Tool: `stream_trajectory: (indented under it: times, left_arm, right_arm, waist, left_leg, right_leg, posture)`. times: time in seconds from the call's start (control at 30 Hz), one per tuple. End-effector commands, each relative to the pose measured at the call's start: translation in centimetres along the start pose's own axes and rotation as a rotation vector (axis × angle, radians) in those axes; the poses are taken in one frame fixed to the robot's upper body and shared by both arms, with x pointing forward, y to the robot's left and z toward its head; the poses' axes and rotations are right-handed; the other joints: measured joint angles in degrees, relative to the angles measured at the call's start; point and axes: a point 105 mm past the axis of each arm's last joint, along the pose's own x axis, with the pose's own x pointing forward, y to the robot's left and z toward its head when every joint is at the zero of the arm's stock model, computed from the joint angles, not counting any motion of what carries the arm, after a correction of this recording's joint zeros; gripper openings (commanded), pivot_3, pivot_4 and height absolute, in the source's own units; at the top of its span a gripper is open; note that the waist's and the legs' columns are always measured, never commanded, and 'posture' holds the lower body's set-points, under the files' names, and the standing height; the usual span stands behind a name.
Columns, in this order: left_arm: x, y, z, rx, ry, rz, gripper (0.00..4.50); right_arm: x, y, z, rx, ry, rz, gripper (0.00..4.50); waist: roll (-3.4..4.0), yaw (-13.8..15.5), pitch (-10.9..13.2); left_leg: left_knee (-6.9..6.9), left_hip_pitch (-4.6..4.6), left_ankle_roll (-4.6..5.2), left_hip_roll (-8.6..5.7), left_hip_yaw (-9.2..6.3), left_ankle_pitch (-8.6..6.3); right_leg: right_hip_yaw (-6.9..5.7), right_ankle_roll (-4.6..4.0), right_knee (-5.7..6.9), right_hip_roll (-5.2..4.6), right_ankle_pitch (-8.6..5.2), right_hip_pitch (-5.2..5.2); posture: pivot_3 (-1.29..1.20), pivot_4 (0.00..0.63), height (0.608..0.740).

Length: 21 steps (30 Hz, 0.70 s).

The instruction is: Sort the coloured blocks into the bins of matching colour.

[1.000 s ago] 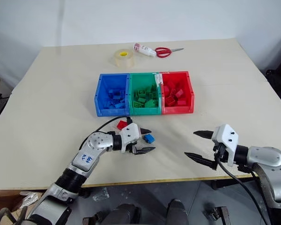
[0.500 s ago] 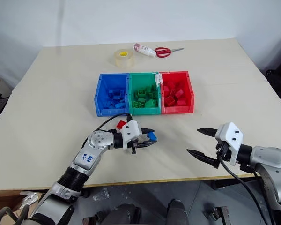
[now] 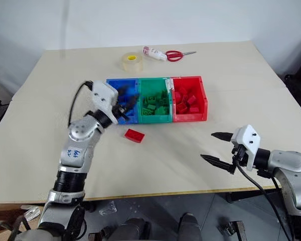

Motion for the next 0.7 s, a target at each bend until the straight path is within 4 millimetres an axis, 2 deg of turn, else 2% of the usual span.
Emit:
stream_trajectory:
  times: [0.03, 0.2, 0.33, 0.43, 0.6, 0.7]
  left_arm:
    - [-0.3, 2.3, -0.1, 0.019, 0.024, 0.093, 2.98]
    - [-0.7, 2.8, -0.8, 0.031, 0.055, 0.082, 4.49]
    - [-1.3, 2.8, -0.9, 0.031, 0.068, 0.041, 4.49]
    - [-2.5, 1.6, -1.1, 0.018, 0.074, -0.08, 4.49]
    - [-7.0, -2.1, -1.8, -0.007, 0.088, -0.419, 4.49]
    - [-10.2, -3.3, -2.9, -0.03, 0.148, -0.568, 4.49]
  right_arm:
    - [0.0, -0.4, 0.8, -0.041, -0.012, 0.007, 4.5]
    - [0.4, -0.5, 0.9, -0.044, -0.018, 0.02, 4.5]
    - [0.6, -0.6, 1.0, -0.047, -0.02, 0.027, 4.5]
    - [0.8, -0.6, 1.0, -0.048, -0.023, 0.034, 4.5]
    - [0.9, -0.7, 1.0, -0.05, -0.024, 0.049, 4.5]
    - [0.9, -0.7, 1.2, -0.054, -0.035, 0.066, 4.5]
  waist:
    - [0.0, 0.0, 0.0]
    - [-0.02, 0.0, 0.0]
    - [-0.02, -0.1, 0.0]
    - [-0.01, -0.4, 0.0]
    - [0.0, -0.7, 0.0]
    - [0.01, -0.7, 0.0]
  left_leg:
    - [0.0, 0.02, 0.0, -0.01, -0.01, 0.0]
    - [0.0, 0.01, 0.0, -0.02, -0.04, 0.0]
    - [0.0, 0.0, 0.0, -0.02, -0.04, 0.0]
    - [-0.02, 0.01, 0.0, 0.0, -0.04, 0.0]
    - [-0.08, 0.02, 0.0, 0.02, -0.04, -0.01]
    - [-0.09, 0.03, 0.0, 0.03, -0.03, -0.01]
  right_leg:
    - [0.0, 0.0, 0.04, 0.0, 0.0, 0.0]
    - [0.0, 0.0, 0.06, -0.01, 0.0, 0.0]
    - [-0.01, 0.0, 0.06, -0.01, 0.0, 0.0]
    - [-0.01, 0.0, 0.09, 0.0, 0.0, -0.04]
    - [0.0, -0.01, 0.11, 0.0, -0.01, -0.08]
    - [0.01, -0.02, 0.07, 0.0, -0.01, -0.06]
  posture:
    - [0.0, 0.15, 0.74]
    - [0.0, 0.15, 0.74]
    - [0.0, 0.15, 0.74]
    - [0.0, 0.15, 0.74]
    - [0.0, 0.15, 0.74]
    - [0.0, 0.15, 0.74]
